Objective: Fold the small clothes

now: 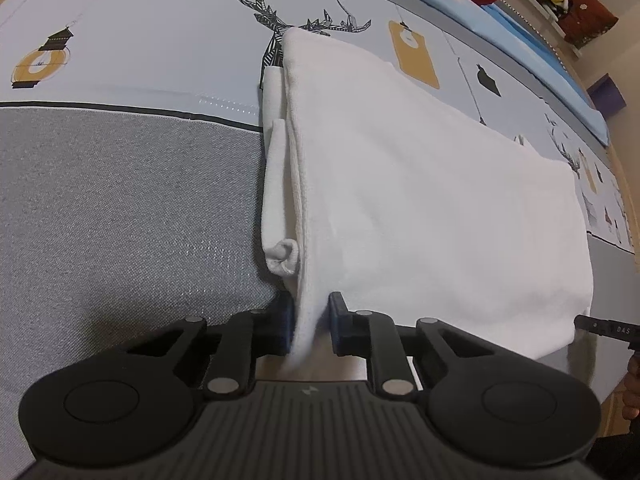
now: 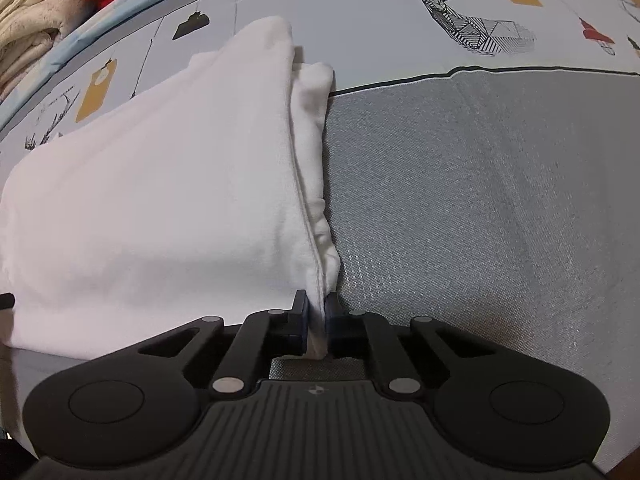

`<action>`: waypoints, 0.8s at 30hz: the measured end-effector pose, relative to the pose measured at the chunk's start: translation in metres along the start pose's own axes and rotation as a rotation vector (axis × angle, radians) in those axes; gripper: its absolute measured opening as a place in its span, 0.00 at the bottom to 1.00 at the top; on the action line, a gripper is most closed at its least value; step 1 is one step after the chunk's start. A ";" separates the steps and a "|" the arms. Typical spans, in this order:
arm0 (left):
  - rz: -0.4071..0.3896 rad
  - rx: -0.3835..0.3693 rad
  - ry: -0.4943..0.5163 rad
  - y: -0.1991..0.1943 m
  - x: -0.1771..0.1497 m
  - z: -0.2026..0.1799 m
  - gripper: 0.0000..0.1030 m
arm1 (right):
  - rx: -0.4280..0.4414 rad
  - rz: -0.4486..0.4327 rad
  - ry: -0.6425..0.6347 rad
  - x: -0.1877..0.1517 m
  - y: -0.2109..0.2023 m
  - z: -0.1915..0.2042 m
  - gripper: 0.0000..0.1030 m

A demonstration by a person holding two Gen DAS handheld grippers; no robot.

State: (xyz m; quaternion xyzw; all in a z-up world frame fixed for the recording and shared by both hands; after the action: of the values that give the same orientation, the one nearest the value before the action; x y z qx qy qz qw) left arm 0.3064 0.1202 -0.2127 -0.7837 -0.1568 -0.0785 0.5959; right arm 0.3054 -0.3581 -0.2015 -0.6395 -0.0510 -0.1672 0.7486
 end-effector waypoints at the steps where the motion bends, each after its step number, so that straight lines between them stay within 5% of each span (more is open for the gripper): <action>1: -0.001 -0.004 0.000 -0.001 -0.001 0.001 0.18 | -0.004 0.000 -0.002 0.001 0.001 0.000 0.07; 8: 0.040 -0.029 0.022 -0.012 -0.015 0.013 0.21 | -0.004 0.028 -0.051 -0.007 0.003 0.013 0.06; 13: -0.032 -0.075 -0.053 -0.030 -0.003 0.035 0.42 | -0.035 0.006 -0.058 -0.009 -0.006 0.012 0.13; 15: -0.084 -0.104 -0.134 -0.038 0.008 0.046 0.52 | -0.041 -0.058 -0.024 0.001 -0.024 0.006 0.25; 18: -0.111 -0.137 -0.215 -0.036 0.017 0.054 0.54 | -0.028 -0.214 -0.027 0.019 -0.066 0.008 0.29; 24: -0.066 -0.116 -0.215 -0.004 0.027 0.042 0.57 | 0.027 -0.446 -0.067 0.024 -0.119 0.012 0.33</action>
State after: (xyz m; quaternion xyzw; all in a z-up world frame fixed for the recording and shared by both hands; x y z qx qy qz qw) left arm 0.3276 0.1655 -0.2119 -0.8151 -0.2407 -0.0222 0.5265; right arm 0.2920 -0.3657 -0.0801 -0.6076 -0.2182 -0.3065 0.6994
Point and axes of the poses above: each gripper's, at about its wrist camera, not at the fingertips, and y roughly the way its jaws point, z to its left, x to its top, the point moved 10 cm from there along y, roughly the way its jaws point, and after that the axes turned 6 degrees about y, right-handed, at the moved point
